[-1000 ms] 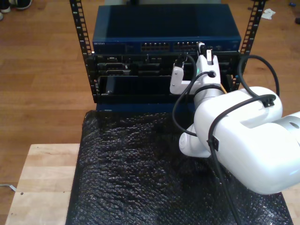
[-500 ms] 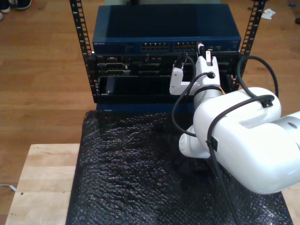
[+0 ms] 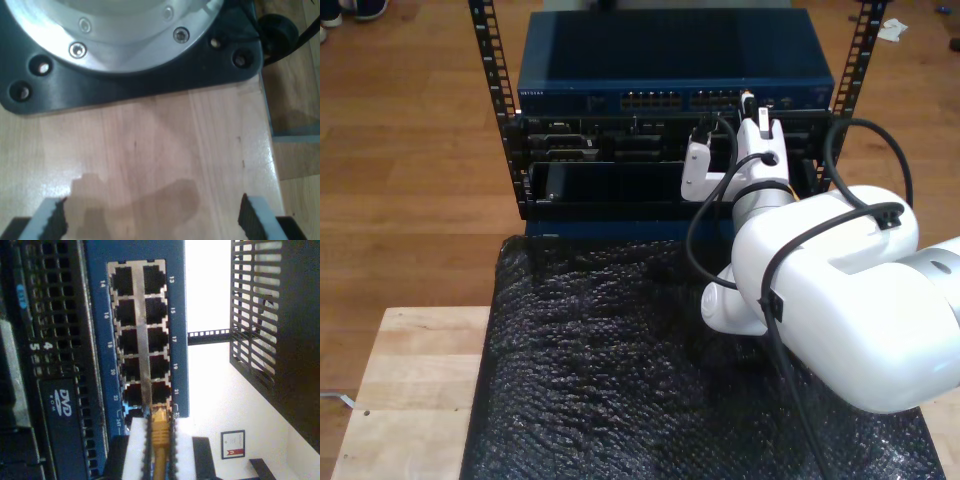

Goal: Grab the cable and plug it in

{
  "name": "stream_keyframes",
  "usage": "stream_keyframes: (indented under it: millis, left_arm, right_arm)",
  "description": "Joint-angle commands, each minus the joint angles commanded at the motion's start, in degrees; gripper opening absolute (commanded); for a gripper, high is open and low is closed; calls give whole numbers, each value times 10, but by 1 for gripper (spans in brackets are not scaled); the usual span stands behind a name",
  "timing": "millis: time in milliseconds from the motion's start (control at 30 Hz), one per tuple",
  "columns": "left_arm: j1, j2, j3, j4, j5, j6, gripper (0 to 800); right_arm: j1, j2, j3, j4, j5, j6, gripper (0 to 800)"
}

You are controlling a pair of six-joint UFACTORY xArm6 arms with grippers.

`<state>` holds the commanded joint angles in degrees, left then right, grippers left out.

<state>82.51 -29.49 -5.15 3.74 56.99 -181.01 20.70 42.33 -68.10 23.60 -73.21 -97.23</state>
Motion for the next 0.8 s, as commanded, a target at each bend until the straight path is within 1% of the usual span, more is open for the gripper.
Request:
stream_keyframes:
  millis: [333, 367, 500, 567, 633, 733, 800]
  left_arm:
    - [0, 0, 0, 0, 0, 0, 800]
    - [0, 0, 0, 0, 0, 0, 800]
    - [0, 0, 0, 0, 0, 0, 800]
    - [0, 0, 0, 0, 0, 0, 800]
    - [0, 0, 0, 0, 0, 0, 800]
    - [0, 0, 0, 0, 0, 0, 800]
    - [0, 0, 0, 0, 0, 0, 800]
  right_arm:
    - [-1, 4, 0, 0, 0, 7, 0]
    - [-2, 3, 1, -1, 0, 13, 13]
    - [-4, -1, 11, -4, 2, 40, 176]
    - [-4, -10, 26, -6, 7, 42, 233]
    - [-3, -25, 38, -11, 11, 46, 263]
    - [-3, -43, 56, -11, 14, 53, 280]
    - [-1, -57, 69, -11, 21, 53, 307]
